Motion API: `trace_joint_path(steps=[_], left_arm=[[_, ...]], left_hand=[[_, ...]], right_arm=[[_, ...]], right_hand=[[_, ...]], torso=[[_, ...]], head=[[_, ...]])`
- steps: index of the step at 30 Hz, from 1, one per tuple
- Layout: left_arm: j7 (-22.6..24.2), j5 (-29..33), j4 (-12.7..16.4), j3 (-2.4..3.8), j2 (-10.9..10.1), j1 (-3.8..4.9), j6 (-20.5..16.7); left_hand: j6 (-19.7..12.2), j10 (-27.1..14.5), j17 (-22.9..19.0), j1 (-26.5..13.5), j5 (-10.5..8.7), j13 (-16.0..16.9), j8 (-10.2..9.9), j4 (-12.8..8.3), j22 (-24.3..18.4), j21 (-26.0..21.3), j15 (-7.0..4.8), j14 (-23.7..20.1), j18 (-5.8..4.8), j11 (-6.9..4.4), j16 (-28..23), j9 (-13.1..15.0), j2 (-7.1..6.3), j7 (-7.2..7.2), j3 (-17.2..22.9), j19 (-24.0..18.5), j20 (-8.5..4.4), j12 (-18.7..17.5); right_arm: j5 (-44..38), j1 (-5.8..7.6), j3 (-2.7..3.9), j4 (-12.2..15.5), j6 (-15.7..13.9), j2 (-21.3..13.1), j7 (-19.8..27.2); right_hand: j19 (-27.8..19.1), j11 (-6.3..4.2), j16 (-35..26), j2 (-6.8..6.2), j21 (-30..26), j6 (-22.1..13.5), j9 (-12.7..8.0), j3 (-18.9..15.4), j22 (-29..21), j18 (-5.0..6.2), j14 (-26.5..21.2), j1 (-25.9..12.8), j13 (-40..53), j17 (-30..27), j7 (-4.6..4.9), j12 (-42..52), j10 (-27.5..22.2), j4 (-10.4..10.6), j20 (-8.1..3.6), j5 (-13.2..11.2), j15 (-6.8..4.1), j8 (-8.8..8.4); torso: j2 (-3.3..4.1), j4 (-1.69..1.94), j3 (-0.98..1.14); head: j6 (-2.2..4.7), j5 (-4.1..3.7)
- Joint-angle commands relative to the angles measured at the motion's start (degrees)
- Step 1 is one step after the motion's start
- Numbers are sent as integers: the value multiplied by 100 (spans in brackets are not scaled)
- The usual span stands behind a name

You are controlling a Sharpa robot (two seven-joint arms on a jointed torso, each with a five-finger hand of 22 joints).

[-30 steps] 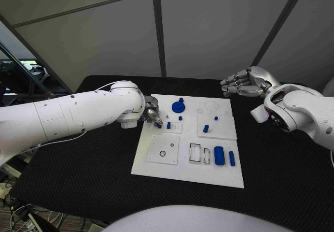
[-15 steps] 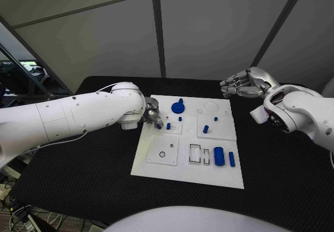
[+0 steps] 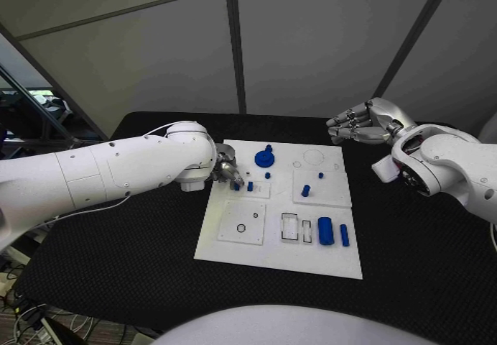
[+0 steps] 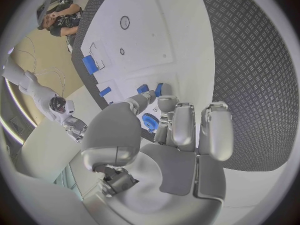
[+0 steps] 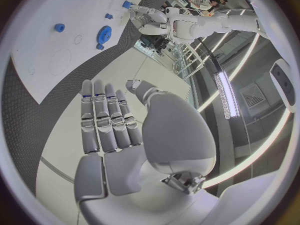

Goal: Assemble the parts on the task board

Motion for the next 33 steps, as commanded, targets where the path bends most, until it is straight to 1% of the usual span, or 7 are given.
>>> trace_joint_path(steps=[1, 4, 10, 16, 20, 24, 33], left_arm=[[-67, -56, -33, -27, -2, -25, 79], [-66, -63, -52, -28, -2, -25, 64], [-64, -67, -57, -28, -33, -25, 8], [-52, -69, -27, -17, -87, -25, -120], [-38, -70, -6, -6, -128, -23, -221], [34, -70, -9, 36, -145, -22, -381], [480, 209, -76, 131, -169, -22, -1150]], left_hand=[[56, -11, 272, -132, -20, 15, -37, 76, 706, 33, -12, 304, -117, 18, 24, -23, -4, 4, -135, 240, -36, 19], [86, -4, 273, -270, -26, 37, -42, 213, 717, 40, -7, 304, -119, 24, 24, -49, -38, 10, -389, 244, -30, 38], [105, -17, 274, -336, -25, 54, -59, 371, 726, 38, -2, 305, -120, 33, 21, -94, -48, 18, -810, 247, -27, 48], [122, -23, 276, -411, -25, 65, -68, 532, 729, 31, 4, 305, -119, 41, 21, -125, -47, 26, -1147, 247, -23, 53], [126, -30, 277, -455, -19, 73, -75, 696, 729, 22, 2, 305, -117, 38, 20, -149, -10, 20, -1450, 246, -24, 56], [123, -46, 278, -449, -17, 63, -77, 844, 721, 2, 0, 305, -113, 37, 18, -167, 31, 18, -1741, 241, -27, 42], [-87, -517, 265, -246, -2, -692, -170, 1129, 447, -382, 56, 298, -31, 113, -7, -238, 148, 105, -2236, 101, 8, -618]], right_arm=[[-11, 12, 3, 4, 13, 0, 28], [-11, 12, 3, -1, 15, 6, 29], [-16, 11, 3, -5, 16, 5, 30], [-24, 11, 3, -9, 19, 10, 31], [-26, 11, 3, -14, 18, 10, 31], [-27, 11, 3, -17, 21, 12, 33], [-28, 11, 3, -25, 17, 14, 31]], right_hand=[[43, -6, -16, 65, -19, -37, 9, 18, -5, 9, -21, -3, -5, -5, -1, 20, -50, 10, 12, 29, 0, 24], [43, -6, -16, 65, -19, -37, 9, 18, -5, 9, -21, -3, -5, -5, -1, 20, -50, 10, 12, 29, 0, 24], [43, -6, -16, 65, -19, -37, 9, 18, -5, 9, -21, -3, -5, -5, -1, 20, -50, 10, 12, 29, 0, 24], [43, -6, -16, 65, -19, -37, 9, 18, -5, 9, -21, -3, -5, -5, -1, 20, -50, 10, 12, 29, 0, 24], [43, -6, -16, 65, -19, -37, 9, 18, -5, 9, -21, -3, -5, -5, -1, 20, -50, 10, 12, 29, 0, 24], [43, -6, -16, 65, -19, -37, 9, 18, -5, 9, -21, -3, -5, -5, -1, 20, -50, 10, 12, 29, 0, 24], [43, -6, -16, 65, -19, -37, 9, 18, -5, 9, -21, -3, -5, -5, -1, 20, -50, 10, 12, 29, 0, 24]], torso=[[-5, 5, -3], [-5, 5, -4], [1, -2, -3], [-2, 3, -6], [6, 3, -1], [-7, 0, -2], [-2, 0, 4]], head=[[28, -1], [45, 3], [-4, -4], [11, -24], [76, -25], [82, -27], [121, -33]])
